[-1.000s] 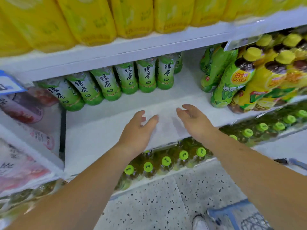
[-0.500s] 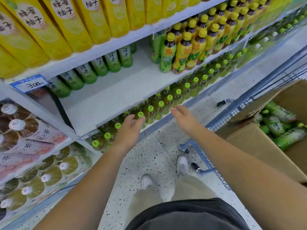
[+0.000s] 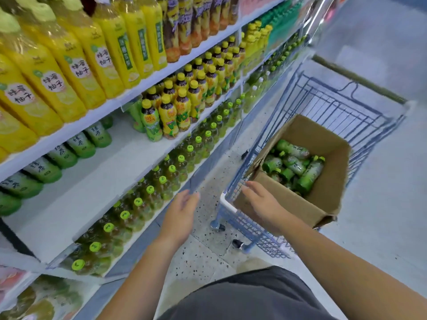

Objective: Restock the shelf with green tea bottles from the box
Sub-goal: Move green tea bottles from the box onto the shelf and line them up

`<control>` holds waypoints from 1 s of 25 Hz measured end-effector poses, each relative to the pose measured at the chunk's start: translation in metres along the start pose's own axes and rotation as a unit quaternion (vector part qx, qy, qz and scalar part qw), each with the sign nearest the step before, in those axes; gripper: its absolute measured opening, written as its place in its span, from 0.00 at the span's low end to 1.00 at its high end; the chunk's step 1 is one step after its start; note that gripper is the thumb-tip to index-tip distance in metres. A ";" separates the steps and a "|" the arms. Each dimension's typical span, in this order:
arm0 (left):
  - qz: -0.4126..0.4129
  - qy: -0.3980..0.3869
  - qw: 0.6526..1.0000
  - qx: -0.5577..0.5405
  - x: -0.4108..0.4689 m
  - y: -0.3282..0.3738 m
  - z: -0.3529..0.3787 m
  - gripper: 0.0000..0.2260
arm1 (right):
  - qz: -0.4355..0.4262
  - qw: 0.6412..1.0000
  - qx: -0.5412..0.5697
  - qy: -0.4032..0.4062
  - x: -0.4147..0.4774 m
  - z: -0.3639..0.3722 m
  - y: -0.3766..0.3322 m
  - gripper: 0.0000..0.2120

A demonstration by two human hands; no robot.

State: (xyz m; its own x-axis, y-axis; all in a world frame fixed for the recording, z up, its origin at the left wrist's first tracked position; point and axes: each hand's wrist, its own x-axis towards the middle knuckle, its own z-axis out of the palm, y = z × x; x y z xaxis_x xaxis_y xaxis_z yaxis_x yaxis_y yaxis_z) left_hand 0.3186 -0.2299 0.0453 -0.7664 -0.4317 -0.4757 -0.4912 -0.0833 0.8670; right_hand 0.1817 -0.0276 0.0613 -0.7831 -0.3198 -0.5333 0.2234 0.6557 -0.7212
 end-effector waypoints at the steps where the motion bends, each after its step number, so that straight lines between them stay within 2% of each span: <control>1: 0.011 -0.016 1.000 0.006 0.004 0.009 0.013 0.28 | -0.002 1.000 -0.003 0.017 0.000 -0.016 0.007 0.29; 6: 0.034 -0.098 0.994 0.033 0.028 0.059 0.099 0.30 | 0.032 0.997 0.017 0.073 0.017 -0.098 0.045 0.30; 13: 0.018 -0.154 0.984 0.088 0.068 0.116 0.231 0.28 | 0.100 0.990 0.078 0.068 0.067 -0.190 0.108 0.32; 19: -0.018 -0.153 0.969 0.196 0.140 0.111 0.303 0.29 | 0.179 0.979 0.093 0.039 0.123 -0.207 0.162 0.33; 22: -0.035 -0.189 0.944 0.267 0.177 0.096 0.324 0.36 | 0.210 0.973 0.087 0.024 0.147 -0.202 0.180 0.33; 25: -0.016 -0.238 0.909 0.343 0.219 0.077 0.345 0.41 | 0.247 0.965 0.072 0.040 0.169 -0.193 0.205 0.31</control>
State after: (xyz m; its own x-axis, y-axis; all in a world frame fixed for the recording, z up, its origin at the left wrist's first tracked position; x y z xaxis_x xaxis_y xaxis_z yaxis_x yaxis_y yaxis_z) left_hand -0.0300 -0.0215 -0.0433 -0.7588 0.0109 -0.6512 -0.5342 0.5614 0.6320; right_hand -0.0166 0.1855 -0.0912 -0.6015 0.0662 -0.7962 0.6550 0.6115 -0.4439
